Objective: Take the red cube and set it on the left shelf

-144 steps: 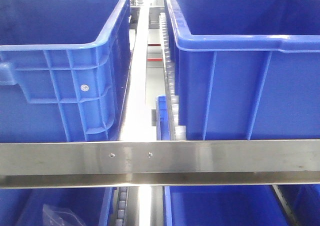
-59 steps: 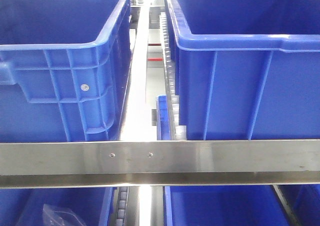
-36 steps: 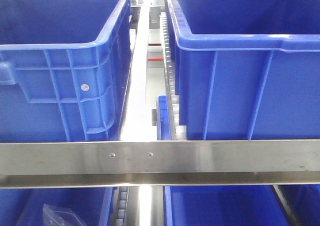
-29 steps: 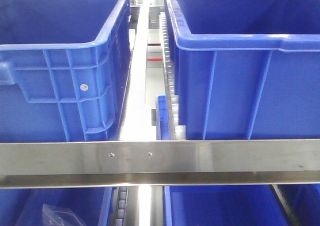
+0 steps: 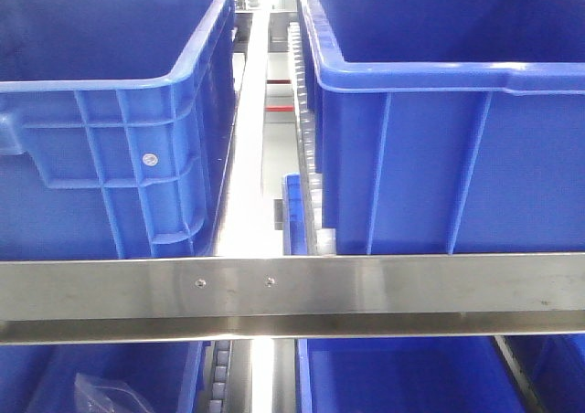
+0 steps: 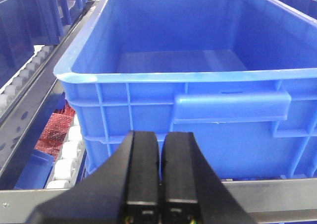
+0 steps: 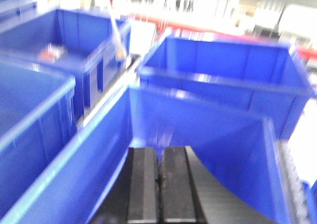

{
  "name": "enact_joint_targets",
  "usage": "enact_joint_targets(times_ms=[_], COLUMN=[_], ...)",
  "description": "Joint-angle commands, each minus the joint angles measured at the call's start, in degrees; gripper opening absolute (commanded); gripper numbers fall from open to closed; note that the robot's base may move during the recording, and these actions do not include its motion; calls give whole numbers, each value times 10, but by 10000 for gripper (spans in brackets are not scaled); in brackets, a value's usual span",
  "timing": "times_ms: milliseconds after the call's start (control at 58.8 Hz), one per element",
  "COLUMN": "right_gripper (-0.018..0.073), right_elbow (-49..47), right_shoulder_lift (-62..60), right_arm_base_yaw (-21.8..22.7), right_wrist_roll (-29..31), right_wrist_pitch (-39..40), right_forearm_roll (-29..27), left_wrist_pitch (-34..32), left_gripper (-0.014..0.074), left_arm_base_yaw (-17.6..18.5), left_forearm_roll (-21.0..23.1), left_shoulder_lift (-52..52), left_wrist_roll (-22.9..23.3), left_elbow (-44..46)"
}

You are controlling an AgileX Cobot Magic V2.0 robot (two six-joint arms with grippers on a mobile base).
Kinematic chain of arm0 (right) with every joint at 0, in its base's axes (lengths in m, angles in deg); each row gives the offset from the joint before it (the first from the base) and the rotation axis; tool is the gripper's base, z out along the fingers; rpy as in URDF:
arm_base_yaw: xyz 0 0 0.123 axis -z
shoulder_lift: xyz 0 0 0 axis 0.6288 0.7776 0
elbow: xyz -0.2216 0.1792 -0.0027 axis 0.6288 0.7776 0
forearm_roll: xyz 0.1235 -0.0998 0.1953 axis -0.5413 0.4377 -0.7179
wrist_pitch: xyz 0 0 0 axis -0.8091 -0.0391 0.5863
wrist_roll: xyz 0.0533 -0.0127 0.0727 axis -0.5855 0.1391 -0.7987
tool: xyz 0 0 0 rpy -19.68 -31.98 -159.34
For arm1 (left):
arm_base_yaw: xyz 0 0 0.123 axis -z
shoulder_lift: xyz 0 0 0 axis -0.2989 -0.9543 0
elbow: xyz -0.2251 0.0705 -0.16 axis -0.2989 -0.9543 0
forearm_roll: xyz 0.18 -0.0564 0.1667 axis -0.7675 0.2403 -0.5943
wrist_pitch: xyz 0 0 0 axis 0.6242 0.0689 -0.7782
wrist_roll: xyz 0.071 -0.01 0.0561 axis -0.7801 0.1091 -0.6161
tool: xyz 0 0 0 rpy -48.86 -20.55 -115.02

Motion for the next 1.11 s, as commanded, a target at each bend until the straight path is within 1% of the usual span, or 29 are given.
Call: enact_joint_targets(times_ms=[0,289,357,493,612,799,969,1088], right_gripper=[46,46,46,46,46,46,46,46], right_elbow=[-15,-15,-15,25,97,256,395,467], right_shoulder_lift=[-8,-8,-8,-36,-65,-129,-204,-271], right_arm_base_yaw=[0,0,0,3,10,23,30,30], right_wrist_roll=[2,2,-2,-2,-2,-2,-2,-2], right_wrist_pitch=[52,42,32,44,73,145,201,216], right_forearm_roll=[-6,-9,-30,-35,-38,-56,-99,-113], left_wrist_pitch=[-50,-50,-50,-50,-50,-50,-50,-50], left_gripper=[101,101,101,101,101,101,101,101], left_arm_base_yaw=[3,3,3,3,3,3,3,3], left_forearm_roll=[2,2,2,2,2,2,2,2], left_shoulder_lift=[9,9,9,9,9,9,9,9], left_wrist_roll=[0,0,0,0,0,0,0,0], left_elbow=[-13,-13,-13,-13,-13,-13,-13,-13])
